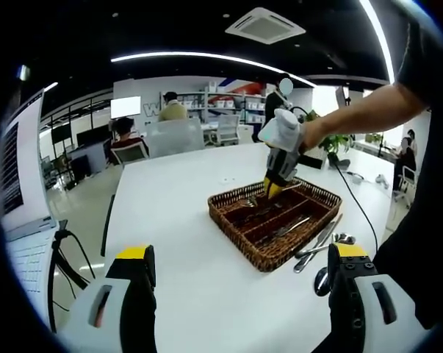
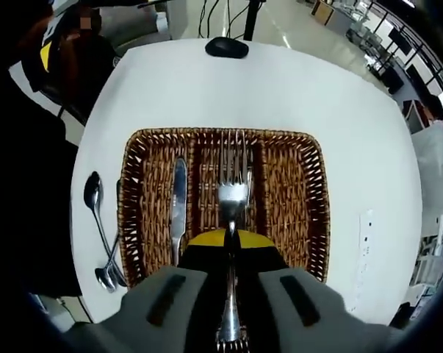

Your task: Arrange the knives, forks, and spoons in their matching storage slots by inserting each utensil handle-first until every utensil is classified and aligned in the correct compartment

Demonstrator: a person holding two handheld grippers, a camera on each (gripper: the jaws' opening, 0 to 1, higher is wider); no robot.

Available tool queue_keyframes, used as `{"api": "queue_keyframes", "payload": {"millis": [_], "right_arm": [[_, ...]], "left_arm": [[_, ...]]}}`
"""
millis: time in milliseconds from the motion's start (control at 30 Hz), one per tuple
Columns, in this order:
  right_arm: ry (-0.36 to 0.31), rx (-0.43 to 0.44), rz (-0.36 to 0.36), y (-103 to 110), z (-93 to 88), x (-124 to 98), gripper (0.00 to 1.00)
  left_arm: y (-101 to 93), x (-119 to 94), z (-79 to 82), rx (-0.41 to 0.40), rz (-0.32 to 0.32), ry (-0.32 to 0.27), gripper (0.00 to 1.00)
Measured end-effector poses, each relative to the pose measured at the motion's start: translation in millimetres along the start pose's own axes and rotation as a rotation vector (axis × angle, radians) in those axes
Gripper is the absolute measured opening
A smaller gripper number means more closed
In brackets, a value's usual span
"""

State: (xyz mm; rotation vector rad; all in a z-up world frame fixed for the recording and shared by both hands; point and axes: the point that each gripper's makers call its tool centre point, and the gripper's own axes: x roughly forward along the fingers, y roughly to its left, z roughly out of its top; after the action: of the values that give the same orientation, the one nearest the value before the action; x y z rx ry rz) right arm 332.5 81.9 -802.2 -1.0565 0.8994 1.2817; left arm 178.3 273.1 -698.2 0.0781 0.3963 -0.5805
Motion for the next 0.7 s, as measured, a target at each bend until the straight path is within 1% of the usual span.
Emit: {"api": "queue_keyframes", "payload": {"millis": [233, 300, 400, 567, 700], "right_arm": [[0.003, 0.007, 0.002, 0.1, -1.0, 10.2, 0.0], [0.008, 0.002, 0.006, 1.8, -1.4, 14.3, 0.0], [0.011, -0.023, 0.007, 1.5, -4.3, 21.7, 0.0], [0.009, 0.005, 0.007, 0.4, -6.3, 27.4, 0.0], [0.01, 0.005, 0.004, -0.1, -9.0, 32.2, 0.0]], "left_arm": [[0.4, -2.8, -3.8, -0.011, 0.009, 0.001, 0.99], [-0.5, -2.9, -6.4, -0.011, 0.01, 0.007, 0.99], [-1.6, -3.7, -3.7, -0.014, 0.011, -0.003, 0.99], [-0.3, -5.7, -2.4, -0.013, 0.018, -0.006, 0.99], [0.8, -8.3, -3.8, -0.013, 0.024, -0.003, 0.99]]}}
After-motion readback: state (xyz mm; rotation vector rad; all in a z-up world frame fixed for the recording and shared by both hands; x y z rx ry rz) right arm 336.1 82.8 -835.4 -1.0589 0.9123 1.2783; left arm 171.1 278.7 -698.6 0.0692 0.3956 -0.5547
